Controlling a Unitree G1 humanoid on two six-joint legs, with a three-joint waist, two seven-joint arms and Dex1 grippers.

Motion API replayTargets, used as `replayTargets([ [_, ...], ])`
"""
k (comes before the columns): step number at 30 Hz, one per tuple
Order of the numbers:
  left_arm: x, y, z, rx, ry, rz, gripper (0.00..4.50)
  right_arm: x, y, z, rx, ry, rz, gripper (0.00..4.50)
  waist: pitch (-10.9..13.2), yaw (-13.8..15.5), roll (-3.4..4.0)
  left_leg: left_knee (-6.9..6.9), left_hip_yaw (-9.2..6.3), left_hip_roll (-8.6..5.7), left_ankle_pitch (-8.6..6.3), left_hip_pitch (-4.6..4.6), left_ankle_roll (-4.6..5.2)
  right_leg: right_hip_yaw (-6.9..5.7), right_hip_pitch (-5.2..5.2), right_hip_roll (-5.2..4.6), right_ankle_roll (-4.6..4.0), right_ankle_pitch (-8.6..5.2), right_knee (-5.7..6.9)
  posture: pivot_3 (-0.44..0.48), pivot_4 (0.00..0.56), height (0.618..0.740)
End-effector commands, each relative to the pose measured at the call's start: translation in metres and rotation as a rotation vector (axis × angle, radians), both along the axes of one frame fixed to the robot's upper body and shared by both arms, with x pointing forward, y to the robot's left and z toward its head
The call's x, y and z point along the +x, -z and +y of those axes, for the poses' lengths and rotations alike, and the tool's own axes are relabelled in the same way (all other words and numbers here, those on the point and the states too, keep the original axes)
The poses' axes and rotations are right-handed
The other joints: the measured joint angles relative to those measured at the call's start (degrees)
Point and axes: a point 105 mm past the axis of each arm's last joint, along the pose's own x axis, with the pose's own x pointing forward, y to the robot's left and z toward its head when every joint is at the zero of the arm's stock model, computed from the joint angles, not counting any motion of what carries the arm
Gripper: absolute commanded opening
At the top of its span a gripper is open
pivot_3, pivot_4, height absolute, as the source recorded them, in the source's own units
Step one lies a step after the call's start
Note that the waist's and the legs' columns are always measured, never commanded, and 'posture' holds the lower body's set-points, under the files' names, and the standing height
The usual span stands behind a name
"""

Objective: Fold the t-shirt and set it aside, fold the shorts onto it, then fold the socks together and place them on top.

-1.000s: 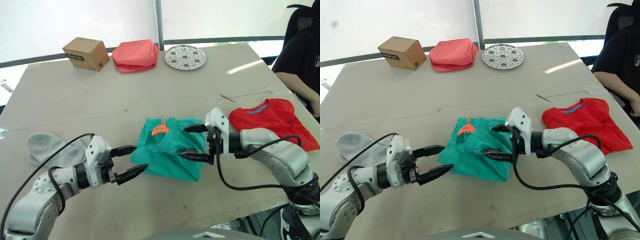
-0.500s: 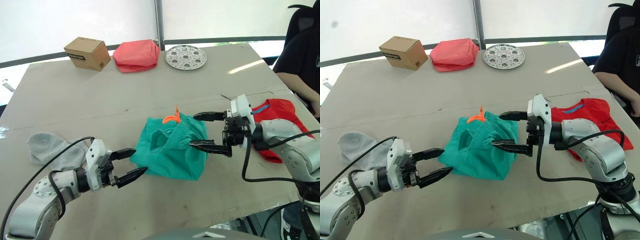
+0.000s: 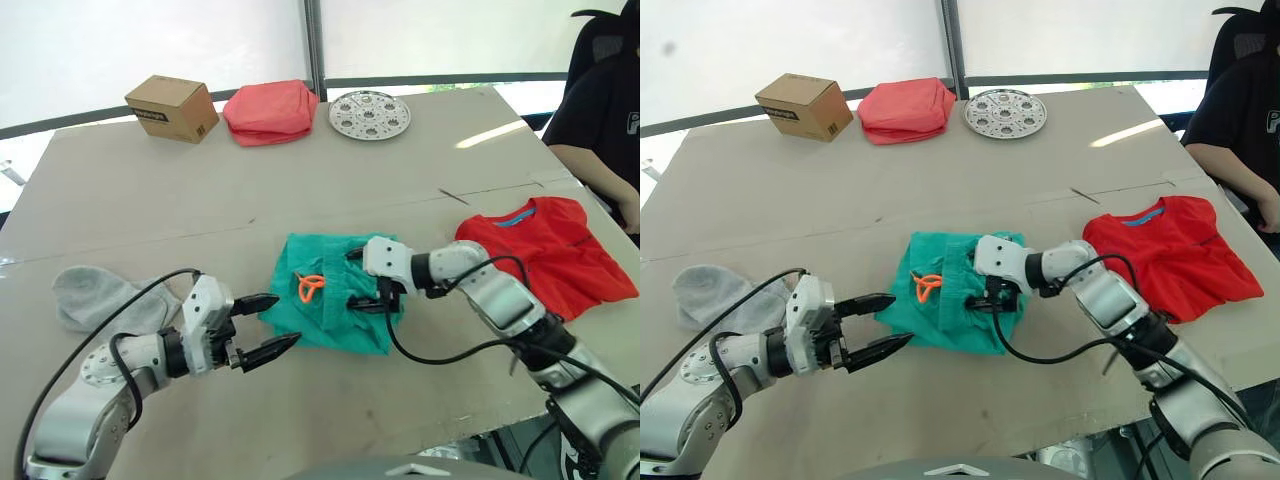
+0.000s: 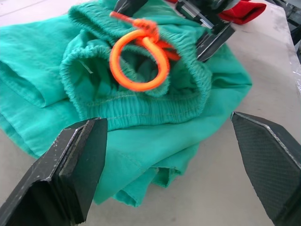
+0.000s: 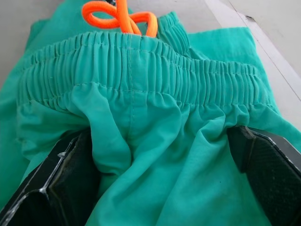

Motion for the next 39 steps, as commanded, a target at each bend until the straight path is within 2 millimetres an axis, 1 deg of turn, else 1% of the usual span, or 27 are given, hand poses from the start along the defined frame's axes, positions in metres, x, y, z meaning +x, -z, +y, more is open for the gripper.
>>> replayTargets([
  [1,0.003,-0.007,-0.003,-0.009,-0.01,-0.05,4.5,0.035,-0.016,-0.011,0.016,0.139,-0.146,4.44,0.0,0.0,0.0,0.0,0.01,-0.01,0.03,0.0,-0.04,0.01,0.0,-0.01,0.0,0.01,0.0,0.0,0.15,0.74],
  [5,0.006,-0.007,-0.002,-0.011,-0.028,-0.06,4.5,0.059,-0.031,-0.033,0.024,0.241,-0.248,4.44,0.0,0.1,0.01,0.0,0.0,-0.03,0.04,0.0,-0.06,0.01,0.0,-0.01,-0.03,0.02,0.02,0.0,0.15,0.74],
  [6,0.006,-0.008,-0.002,-0.012,-0.03,-0.06,4.5,0.061,-0.034,-0.038,0.034,0.246,-0.25,4.44,0.0,0.1,0.0,0.0,0.0,-0.04,0.04,0.0,-0.06,0.01,0.0,-0.01,-0.03,0.02,0.02,0.0,0.15,0.74],
  [8,0.007,-0.008,-0.003,-0.013,-0.031,-0.06,4.5,0.05,-0.039,-0.038,0.085,0.194,-0.185,4.44,0.0,0.1,-0.02,0.0,-0.03,-0.04,0.05,-0.01,-0.07,0.01,0.0,0.0,-0.04,0.03,0.01,0.0,0.15,0.74],
  [11,0.009,-0.008,-0.005,-0.012,-0.033,-0.065,4.5,0.016,-0.042,-0.034,0.127,0.059,-0.042,4.44,0.0,0.0,-0.02,-0.12,-0.03,-0.01,0.04,0.0,-0.06,0.02,0.02,0.02,-0.01,0.06,0.0,0.0,0.15,0.74],
  [13,0.012,-0.008,-0.007,-0.004,-0.036,-0.076,4.5,0.001,-0.044,-0.031,0.12,0.016,-0.037,4.44,0.0,-0.1,-0.02,-0.14,-0.07,0.02,0.0,0.0,0.02,0.01,0.02,0.03,0.1,0.13,0.0,0.0,0.15,0.74],
  [14,0.013,-0.009,-0.008,-0.002,-0.034,-0.083,4.5,0.0,-0.045,-0.03,0.126,0.027,-0.042,4.44,0.0,-0.2,-0.01,-0.14,-0.07,0.02,-0.09,-0.01,0.17,0.01,0.02,0.03,0.1,0.13,-0.01,0.0,0.15,0.74],
  [17,0.018,-0.011,-0.013,-0.009,-0.031,-0.093,4.5,-0.008,-0.051,-0.027,0.146,0.04,-0.034,4.44,0.0,-0.3,-0.01,-0.07,-0.03,0.01,-0.11,0.0,0.2,0.03,0.02,0.01,0.11,0.12,0.0,0.0,0.15,0.74],
  [21,0.023,-0.011,-0.021,-0.011,-0.01,-0.108,4.5,-0.01,-0.06,-0.031,0.174,0.084,-0.029,4.44,0.0,-0.1,-0.03,0.0,-0.03,0.0,-0.11,0.0,0.2,0.02,0.04,0.02,0.12,0.12,0.02,0.0,0.15,0.74],
  [24,0.028,-0.008,-0.027,0.015,0.002,-0.125,4.5,-0.016,-0.064,-0.032,0.197,0.094,-0.026,4.44,0.0,0.2,-0.02,-0.01,-0.05,-0.01,-0.11,-0.01,0.19,0.0,0.03,0.01,0.13,0.14,0.02,0.0,0.15,0.74],
  [26,0.032,-0.01,-0.032,-0.003,0.007,-0.134,4.5,-0.027,-0.068,-0.037,0.212,0.076,0.024,4.44,0.0,0.3,0.0,-0.03,-0.08,-0.01,-0.1,-0.02,0.18,-0.02,0.03,0.01,0.12,0.14,0.02,0.0,0.15,0.74],
  [27,0.033,-0.011,-0.034,-0.017,0.011,-0.133,4.5,-0.03,-0.071,-0.041,0.225,0.079,0.048,4.44,0.0,0.2,-0.02,-0.03,-0.08,-0.01,-0.11,-0.05,0.18,-0.02,0.03,0.01,0.12,0.14,0.0,0.0,0.15,0.74],
  [28,0.032,-0.013,-0.035,-0.029,0.016,-0.129,4.5,-0.028,-0.075,-0.044,0.245,0.096,0.064,4.44,0.0,0.1,-0.02,-0.02,-0.08,-0.01,-0.11,-0.05,0.19,-0.01,0.03,0.01,0.12,0.15,-0.01,0.0,0.15,0.74],
  [31,0.027,-0.014,-0.033,-0.055,0.031,-0.101,4.5,-0.01,-0.087,-0.048,0.303,0.181,0.069,4.44,0.0,-0.1,-0.01,-0.02,-0.02,0.01,-0.12,-0.01,0.2,0.03,0.03,-0.01,0.13,0.14,0.0,0.0,0.15,0.74],
  [33,0.024,-0.013,-0.029,-0.053,0.032,-0.086,4.5,0.0,-0.093,-0.045,0.339,0.209,0.091,4.44,0.0,-0.4,-0.02,-0.02,-0.02,0.02,-0.11,0.0,0.2,0.03,0.03,0.01,0.12,0.12,0.02,0.0,0.15,0.74],
  [35,0.024,-0.013,-0.026,-0.046,0.027,-0.083,4.5,0.008,-0.095,-0.04,0.355,0.224,0.103,4.44,0.0,-0.7,-0.01,-0.02,-0.02,0.02,-0.11,0.02,0.2,0.03,0.03,0.02,0.12,0.13,0.03,0.0,0.15,0.74],
  [37,0.025,-0.014,-0.024,-0.049,0.015,-0.084,4.5,0.023,-0.085,-0.037,0.314,0.271,0.094,4.44,0.0,-0.7,-0.04,-0.02,-0.04,0.02,-0.11,0.0,0.2,0.0,0.03,0.03,0.13,0.14,0.03,0.0,0.15,0.74],
  [39,0.025,-0.015,-0.024,-0.053,0.006,-0.088,4.5,0.038,-0.058,-0.031,0.18,0.297,0.054,4.44,0.0,-0.7,-0.03,-0.02,-0.06,-0.02,-0.1,-0.01,0.19,-0.02,0.02,0.0,0.1,0.16,0.03,0.0,0.15,0.74],
])
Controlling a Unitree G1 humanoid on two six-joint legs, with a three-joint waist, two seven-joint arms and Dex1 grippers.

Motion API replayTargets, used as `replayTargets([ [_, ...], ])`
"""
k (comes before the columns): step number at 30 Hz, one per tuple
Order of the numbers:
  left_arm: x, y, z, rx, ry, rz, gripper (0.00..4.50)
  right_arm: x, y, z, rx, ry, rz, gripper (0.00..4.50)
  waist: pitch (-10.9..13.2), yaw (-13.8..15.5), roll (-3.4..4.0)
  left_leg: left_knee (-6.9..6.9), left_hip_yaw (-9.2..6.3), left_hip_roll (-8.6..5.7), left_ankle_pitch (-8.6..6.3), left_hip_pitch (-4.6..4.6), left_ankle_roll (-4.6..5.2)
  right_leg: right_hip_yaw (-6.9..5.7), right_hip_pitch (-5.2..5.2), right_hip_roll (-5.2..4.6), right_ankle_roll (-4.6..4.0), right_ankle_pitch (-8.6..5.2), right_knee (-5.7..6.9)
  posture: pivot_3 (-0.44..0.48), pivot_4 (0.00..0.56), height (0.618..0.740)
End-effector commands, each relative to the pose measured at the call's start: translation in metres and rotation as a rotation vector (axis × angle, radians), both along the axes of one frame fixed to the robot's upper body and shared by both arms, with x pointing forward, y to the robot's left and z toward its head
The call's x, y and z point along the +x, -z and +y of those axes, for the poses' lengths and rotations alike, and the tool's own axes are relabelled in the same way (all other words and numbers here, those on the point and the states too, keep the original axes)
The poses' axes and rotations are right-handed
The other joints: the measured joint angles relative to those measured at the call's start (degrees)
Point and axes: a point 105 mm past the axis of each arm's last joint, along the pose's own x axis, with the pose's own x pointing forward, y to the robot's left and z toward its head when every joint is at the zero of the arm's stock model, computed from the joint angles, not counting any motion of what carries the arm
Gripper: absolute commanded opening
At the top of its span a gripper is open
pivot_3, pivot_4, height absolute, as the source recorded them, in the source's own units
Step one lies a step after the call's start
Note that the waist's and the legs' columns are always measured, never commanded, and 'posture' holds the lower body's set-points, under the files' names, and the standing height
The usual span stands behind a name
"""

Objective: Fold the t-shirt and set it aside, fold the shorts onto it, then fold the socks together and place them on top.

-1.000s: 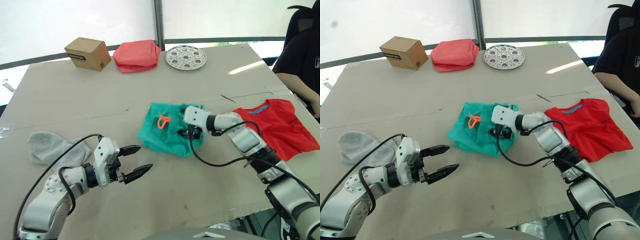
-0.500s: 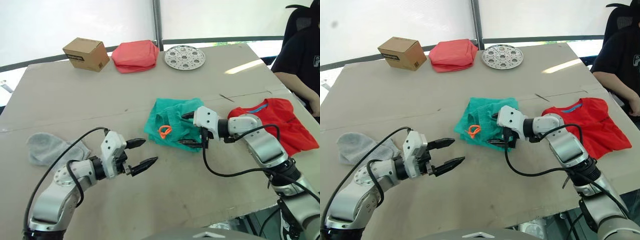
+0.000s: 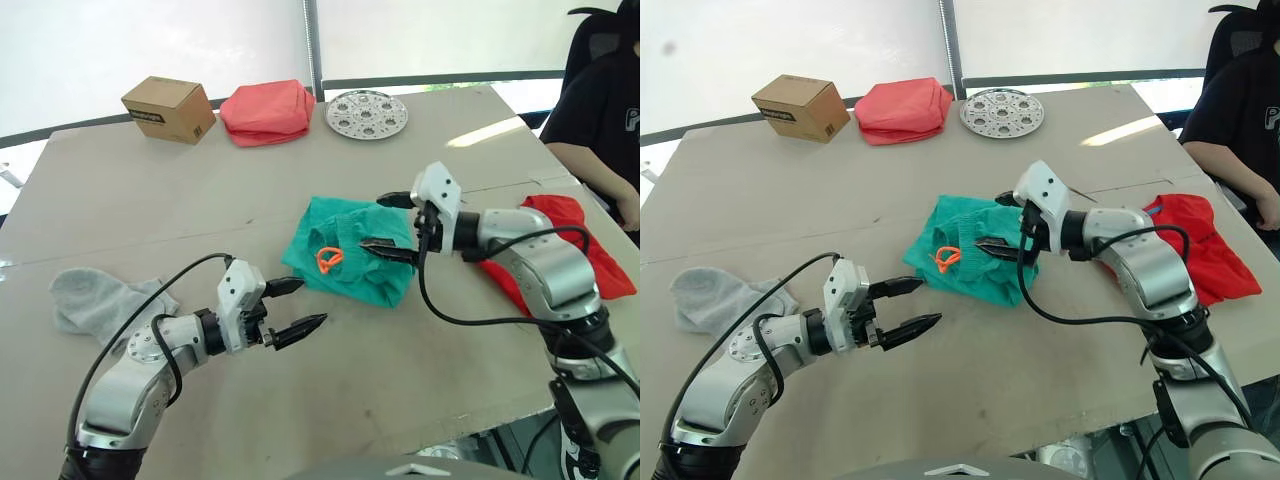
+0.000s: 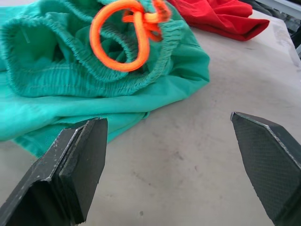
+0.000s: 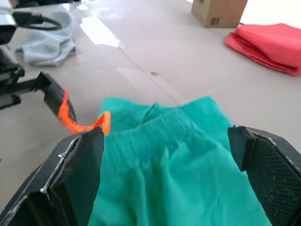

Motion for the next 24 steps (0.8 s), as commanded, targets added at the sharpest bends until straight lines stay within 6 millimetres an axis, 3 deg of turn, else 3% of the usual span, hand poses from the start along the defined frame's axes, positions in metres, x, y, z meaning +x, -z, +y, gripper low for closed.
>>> replayTargets([
  [1,0.0,-0.011,0.001,-0.014,-0.005,-0.037,4.5,0.022,0.038,0.008,-0.202,0.041,-0.045,4.44,0.0,-0.2,-0.02,0.0,0.02,-0.02,0.02,0.01,-0.04,0.01,-0.01,-0.01,0.0,0.0,0.0,0.0,0.15,0.74],
  [3,-0.002,-0.011,0.001,-0.013,-0.007,-0.037,4.5,0.03,0.06,0.017,-0.285,0.048,-0.075,4.44,0.0,-0.4,-0.04,-0.01,0.03,-0.02,0.15,0.0,-0.26,0.01,-0.01,-0.01,0.0,0.0,0.0,0.0,0.15,0.74],
  [6,-0.006,-0.01,0.002,-0.01,-0.012,-0.038,4.5,0.035,0.068,0.024,-0.28,0.046,-0.09,4.44,0.0,-0.7,0.0,-0.07,0.08,-0.01,0.16,0.0,-0.28,0.08,-0.05,0.0,-0.02,0.01,0.02,0.0,0.15,0.74],
  [10,-0.01,-0.012,0.004,-0.017,-0.015,-0.042,4.5,0.037,0.03,0.015,-0.058,0.111,-0.055,4.44,0.0,-0.7,0.0,-0.07,0.06,0.0,0.17,0.01,-0.3,0.11,-0.05,0.02,-0.04,0.03,0.02,0.0,0.15,0.74],
  [13,-0.012,-0.014,0.005,-0.027,-0.01,-0.045,4.5,0.025,0.004,-0.004,0.082,0.146,-0.005,4.44,0.0,-0.3,0.03,-0.05,-0.03,-0.01,0.13,-0.02,-0.22,0.06,-0.06,0.01,-0.04,0.03,0.02,0.0,0.15,0.74],
  [16,-0.015,-0.017,0.006,-0.032,0.005,-0.042,4.5,0.013,-0.007,-0.022,0.174,0.215,0.072,4.44,0.0,-0.2,0.05,-0.07,-0.1,-0.01,0.03,-0.03,-0.08,0.02,-0.06,0.02,-0.05,0.03,0.02,0.0,0.15,0.74],
  [20,-0.019,-0.016,0.01,-0.015,0.019,-0.014,4.5,0.012,0.004,-0.037,0.198,0.33,0.174,4.44,0.0,-0.6,0.04,-0.09,-0.02,0.0,0.0,-0.01,-0.02,0.07,-0.05,0.01,-0.05,0.02,0.02,0.0,0.15,0.74],
  [24,-0.023,-0.019,0.012,0.006,0.027,-0.033,4.5,0.026,0.026,-0.039,0.248,0.442,0.311,4.44,0.0,-0.8,0.08,-0.09,0.07,0.02,0.0,0.03,-0.01,0.1,-0.05,0.03,-0.06,0.0,0.03,0.0,0.15,0.74],
])
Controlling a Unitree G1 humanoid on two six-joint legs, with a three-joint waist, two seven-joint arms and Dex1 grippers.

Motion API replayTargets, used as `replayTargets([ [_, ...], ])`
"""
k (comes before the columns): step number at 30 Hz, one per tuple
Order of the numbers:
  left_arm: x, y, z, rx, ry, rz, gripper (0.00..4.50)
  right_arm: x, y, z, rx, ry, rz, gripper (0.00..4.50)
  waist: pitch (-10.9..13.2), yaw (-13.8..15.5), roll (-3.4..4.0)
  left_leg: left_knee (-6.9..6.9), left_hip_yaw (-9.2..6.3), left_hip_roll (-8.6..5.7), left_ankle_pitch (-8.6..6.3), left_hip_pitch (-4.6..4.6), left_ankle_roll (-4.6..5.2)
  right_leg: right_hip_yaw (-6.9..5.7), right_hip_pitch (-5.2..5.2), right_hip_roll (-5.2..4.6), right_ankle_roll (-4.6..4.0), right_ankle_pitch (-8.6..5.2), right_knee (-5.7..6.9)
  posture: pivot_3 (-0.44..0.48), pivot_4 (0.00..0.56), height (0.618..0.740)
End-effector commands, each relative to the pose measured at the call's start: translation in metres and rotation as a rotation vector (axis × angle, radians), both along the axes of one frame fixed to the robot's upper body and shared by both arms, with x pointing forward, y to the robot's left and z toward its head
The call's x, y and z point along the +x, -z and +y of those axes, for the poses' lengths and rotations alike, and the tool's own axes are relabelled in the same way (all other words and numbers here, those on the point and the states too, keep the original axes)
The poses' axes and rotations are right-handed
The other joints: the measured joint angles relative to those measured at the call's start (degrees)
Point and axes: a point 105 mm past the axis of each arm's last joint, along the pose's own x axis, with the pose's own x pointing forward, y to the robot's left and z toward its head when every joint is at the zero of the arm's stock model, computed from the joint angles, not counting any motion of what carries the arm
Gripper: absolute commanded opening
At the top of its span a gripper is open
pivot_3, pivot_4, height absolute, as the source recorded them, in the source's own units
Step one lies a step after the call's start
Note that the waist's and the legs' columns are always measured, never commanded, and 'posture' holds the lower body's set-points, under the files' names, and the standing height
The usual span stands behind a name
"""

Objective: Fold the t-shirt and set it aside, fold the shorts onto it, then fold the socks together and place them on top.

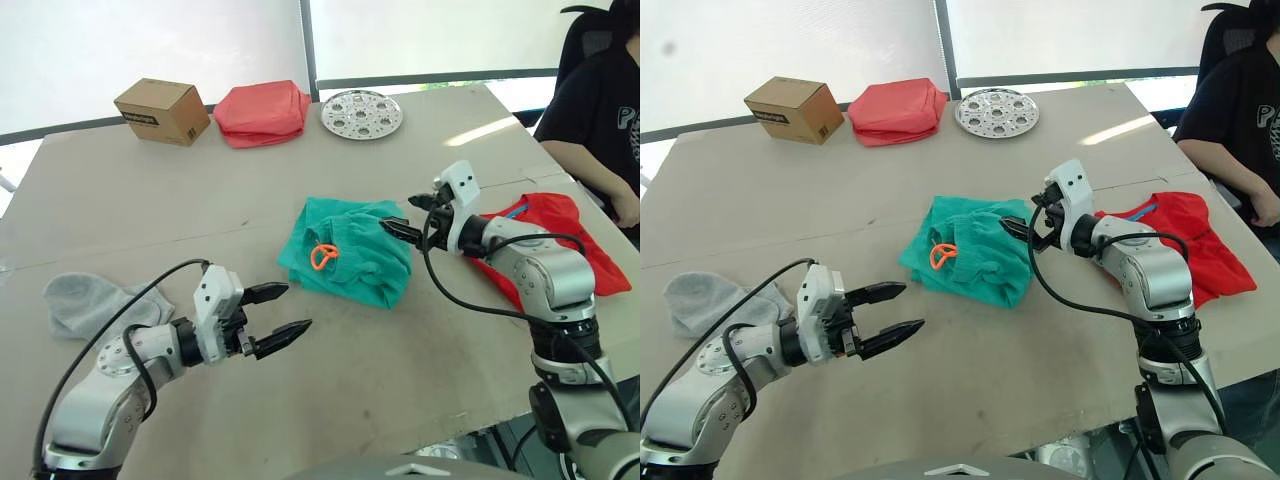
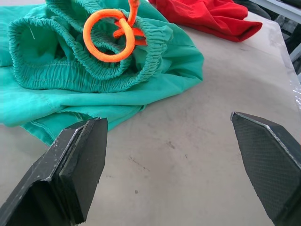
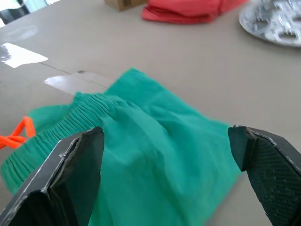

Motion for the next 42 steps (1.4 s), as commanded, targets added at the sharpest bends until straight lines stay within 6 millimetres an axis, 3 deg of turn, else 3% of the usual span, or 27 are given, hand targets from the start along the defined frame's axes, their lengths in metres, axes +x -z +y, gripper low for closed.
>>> replayTargets([
  [1,-0.005,-0.014,-0.003,0.001,0.026,-0.061,4.5,0.009,0.006,0.005,0.046,0.046,0.06,4.44,0.0,0.0,0.0,0.0,0.01,0.0,0.0,0.0,0.0,0.01,0.0,0.0,0.0,0.01,0.0,0.0,0.15,0.74],
  [6,-0.007,-0.019,-0.002,-0.03,0.007,-0.069,4.5,0.019,0.033,0.028,0.062,0.033,0.188,4.44,0.0,0.0,0.03,-0.01,0.0,-0.01,0.01,-0.02,-0.02,0.0,-0.02,0.0,0.0,0.03,0.0,0.0,0.15,0.74],
  [13,-0.01,-0.025,-0.009,-0.066,-0.019,-0.101,4.5,0.016,0.083,0.072,-0.185,-0.112,0.204,4.44,-0.1,-0.7,0.13,-0.01,0.04,0.0,0.01,0.1,-0.02,0.02,0.0,0.04,0.0,0.03,0.03,0.0,0.15,0.74],
  [18,-0.007,-0.026,-0.015,-0.077,-0.043,-0.122,4.5,0.012,0.109,0.066,-0.399,-0.189,0.141,2.3,-0.2,-1.5,0.12,-0.07,0.11,0.0,-0.01,0.52,-0.01,0.11,0.35,0.05,0.0,-0.01,0.03,0.0,0.15,0.74],
  [23,-0.002,-0.022,-0.025,-0.106,-0.053,-0.131,4.5,0.013,0.112,0.04,-0.42,-0.175,0.107,0.05,-0.3,-1.2,0.23,-0.17,0.13,0.03,-0.01,0.84,0.0,0.15,0.63,0.09,0.05,-0.04,0.02,0.0,0.15,0.74],
  [26,0.003,-0.02,-0.031,-0.129,-0.052,-0.139,4.5,0.014,0.097,0.024,-0.352,-0.146,0.054,0.05,-0.3,-0.9,0.23,-0.16,0.1,0.0,-0.01,0.82,0.0,0.15,0.65,0.06,0.03,-0.02,0.02,0.0,0.15,0.74],
  [31,0.013,-0.023,-0.034,-0.148,-0.018,-0.147,4.5,-0.007,0.032,-0.001,-0.246,-0.228,-0.205,0.05,-0.1,1.4,0.43,-0.14,-0.02,-0.02,-0.01,0.71,0.0,0.08,0.66,0.06,0.03,-0.03,-0.01,0.0,0.15,0.74],
  [37,0.013,-0.026,-0.048,-0.158,0.099,-0.147,4.5,-0.046,-0.033,-0.066,-0.321,-0.206,-0.34,0.05,0.0,1.6,0.51,-0.05,0.0,0.0,-0.04,0.31,0.05,-0.01,0.49,0.01,0.24,-0.13,-0.18,0.0,0.15,0.74],
  [42,0.016,-0.03,-0.056,-0.176,0.155,-0.153,4.5,-0.077,-0.064,-0.112,-0.434,-0.17,-0.308,0.05,0.0,1.7,0.36,0.01,-0.09,0.05,-0.05,0.17,0.07,-0.17,0.47,-0.02,0.22,-0.2,-0.28,0.0,0.15,0.74],
])
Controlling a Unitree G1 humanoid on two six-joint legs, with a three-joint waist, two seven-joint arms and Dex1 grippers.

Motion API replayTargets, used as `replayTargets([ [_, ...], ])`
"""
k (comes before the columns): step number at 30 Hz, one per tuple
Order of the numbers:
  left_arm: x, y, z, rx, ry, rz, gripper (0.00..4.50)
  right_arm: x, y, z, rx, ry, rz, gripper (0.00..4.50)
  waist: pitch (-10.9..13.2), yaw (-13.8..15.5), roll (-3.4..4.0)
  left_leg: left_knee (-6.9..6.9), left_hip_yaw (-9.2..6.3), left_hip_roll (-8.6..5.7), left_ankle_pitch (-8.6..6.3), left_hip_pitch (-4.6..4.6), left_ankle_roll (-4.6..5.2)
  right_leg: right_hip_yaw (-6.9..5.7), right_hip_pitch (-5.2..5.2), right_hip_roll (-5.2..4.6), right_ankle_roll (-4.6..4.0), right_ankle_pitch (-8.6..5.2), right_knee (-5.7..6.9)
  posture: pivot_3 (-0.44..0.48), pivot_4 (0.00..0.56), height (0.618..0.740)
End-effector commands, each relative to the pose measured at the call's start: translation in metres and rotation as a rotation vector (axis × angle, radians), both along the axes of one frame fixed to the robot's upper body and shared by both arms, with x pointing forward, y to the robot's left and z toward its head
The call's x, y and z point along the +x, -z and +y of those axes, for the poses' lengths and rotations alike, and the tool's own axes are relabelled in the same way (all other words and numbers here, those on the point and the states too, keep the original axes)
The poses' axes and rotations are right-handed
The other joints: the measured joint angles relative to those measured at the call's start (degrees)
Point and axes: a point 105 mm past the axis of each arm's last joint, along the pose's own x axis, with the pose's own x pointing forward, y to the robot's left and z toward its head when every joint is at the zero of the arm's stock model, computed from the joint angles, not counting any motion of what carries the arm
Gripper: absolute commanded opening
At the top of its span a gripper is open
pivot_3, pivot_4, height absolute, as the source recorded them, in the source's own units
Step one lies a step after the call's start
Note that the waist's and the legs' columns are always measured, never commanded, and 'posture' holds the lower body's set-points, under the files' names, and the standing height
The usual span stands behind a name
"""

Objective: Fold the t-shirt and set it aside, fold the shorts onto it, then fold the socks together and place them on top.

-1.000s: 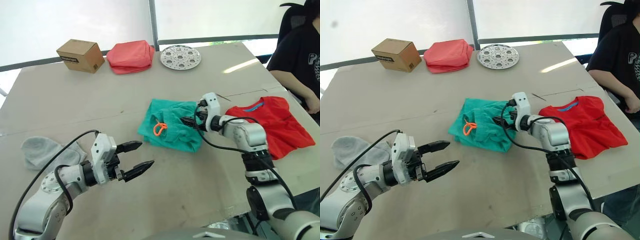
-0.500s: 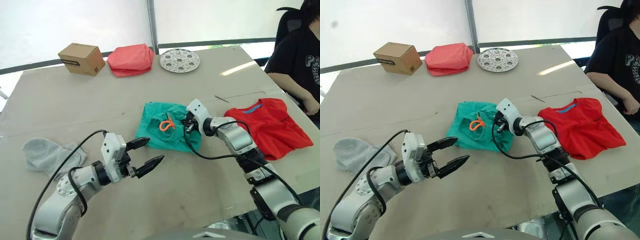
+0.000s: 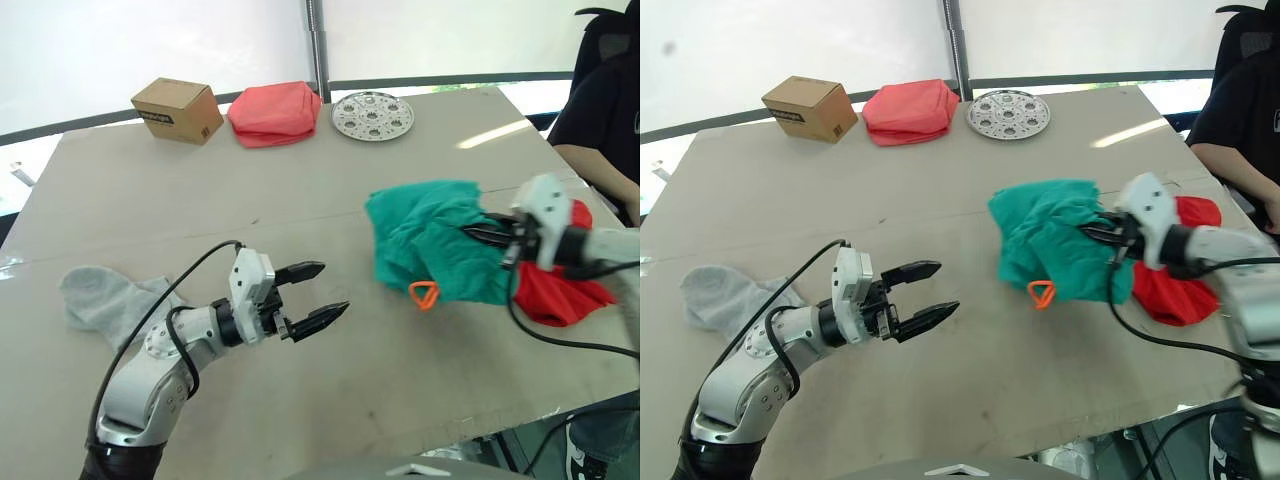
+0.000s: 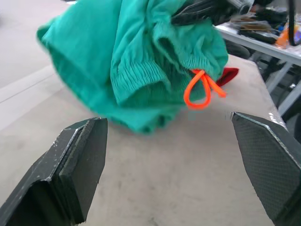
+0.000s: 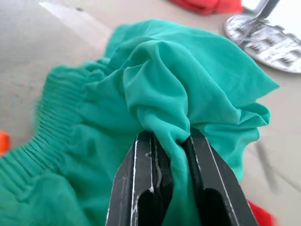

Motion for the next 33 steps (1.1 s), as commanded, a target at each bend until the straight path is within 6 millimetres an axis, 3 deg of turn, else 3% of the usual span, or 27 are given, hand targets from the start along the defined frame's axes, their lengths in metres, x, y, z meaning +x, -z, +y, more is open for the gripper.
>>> replayTargets([
  [1,0.0,-0.007,-0.008,-0.019,0.058,-0.03,4.5,-0.023,-0.03,-0.027,-0.062,0.011,-0.018,0.05,0.0,0.0,-0.02,0.04,0.0,0.01,0.0,-0.03,0.0,-0.01,0.01,-0.01,-0.12,-0.07,0.0,0.0,0.15,0.74],
  [7,-0.001,-0.011,-0.022,-0.028,0.163,-0.032,4.5,-0.037,-0.049,-0.109,-0.239,0.14,0.122,0.05,0.1,0.1,-0.05,0.24,0.1,-0.01,-0.02,-0.13,0.07,-0.05,0.02,-0.09,-0.13,-0.08,0.0,0.0,0.15,0.74],
  [11,-0.002,-0.012,-0.024,-0.015,0.203,-0.038,4.5,-0.022,-0.048,-0.146,-0.314,0.218,0.135,0.05,0.1,-0.3,-0.03,0.22,0.16,0.04,-0.02,-0.1,0.07,-0.01,0.02,-0.07,-0.14,-0.08,0.01,0.0,0.15,0.74],
  [16,-0.002,-0.018,-0.032,-0.02,0.251,-0.052,4.5,0.02,-0.018,-0.182,-0.397,0.322,0.121,0.05,0.2,-0.9,-0.12,0.19,0.32,0.06,-0.02,-0.02,0.06,0.11,0.03,-0.07,-0.14,-0.08,0.0,0.0,0.15,0.74],
  [20,-0.002,-0.024,-0.044,-0.024,0.307,-0.064,4.5,0.052,0.029,-0.189,-0.516,0.352,0.138,0.05,0.2,-1.2,-0.25,0.19,0.3,0.05,-0.01,0.06,0.05,0.13,0.11,-0.03,-0.17,-0.07,0.02,0.0,0.15,0.74],
  [23,0.0,-0.028,-0.051,-0.025,0.343,-0.076,4.5,0.056,0.044,-0.19,-0.556,0.342,0.144,1.16,0.3,-1.0,-0.18,0.14,0.25,0.0,0.16,0.01,-0.24,0.13,0.08,-0.04,-0.42,0.08,0.03,0.0,0.15,0.74],
  [24,0.001,-0.029,-0.052,-0.026,0.348,-0.08,4.5,0.056,0.042,-0.191,-0.556,0.346,0.121,1.3,0.3,-1.0,-0.16,0.14,0.22,-0.01,0.16,-0.04,-0.24,0.13,0.05,-0.04,-0.43,0.08,0.02,0.0,0.15,0.74],
  [25,0.003,-0.029,-0.052,-0.028,0.349,-0.082,4.5,0.056,0.037,-0.193,-0.553,0.354,0.087,2.09,0.3,-0.9,-0.16,0.14,0.2,-0.02,0.17,-0.07,-0.24,0.13,0.03,-0.05,-0.43,0.08,0.0,0.0,0.15,0.74],
  [28,0.006,-0.028,-0.053,-0.035,0.354,-0.082,4.5,0.048,0.008,-0.203,-0.488,0.382,-0.016,2.81,0.3,-0.9,-0.09,0.14,0.23,-0.06,0.16,-0.09,-0.22,0.18,0.05,-0.08,-0.43,0.1,-0.14,0.0,0.15,0.74],
  [33,0.009,-0.023,-0.053,-0.052,0.352,-0.074,4.5,0.015,-0.053,-0.214,-0.388,0.447,-0.243,2.81,0.2,0.0,0.0,0.15,0.18,-0.05,0.12,-0.09,-0.16,0.15,0.07,-0.09,-0.43,0.08,-0.1,0.0,0.15,0.74],
])
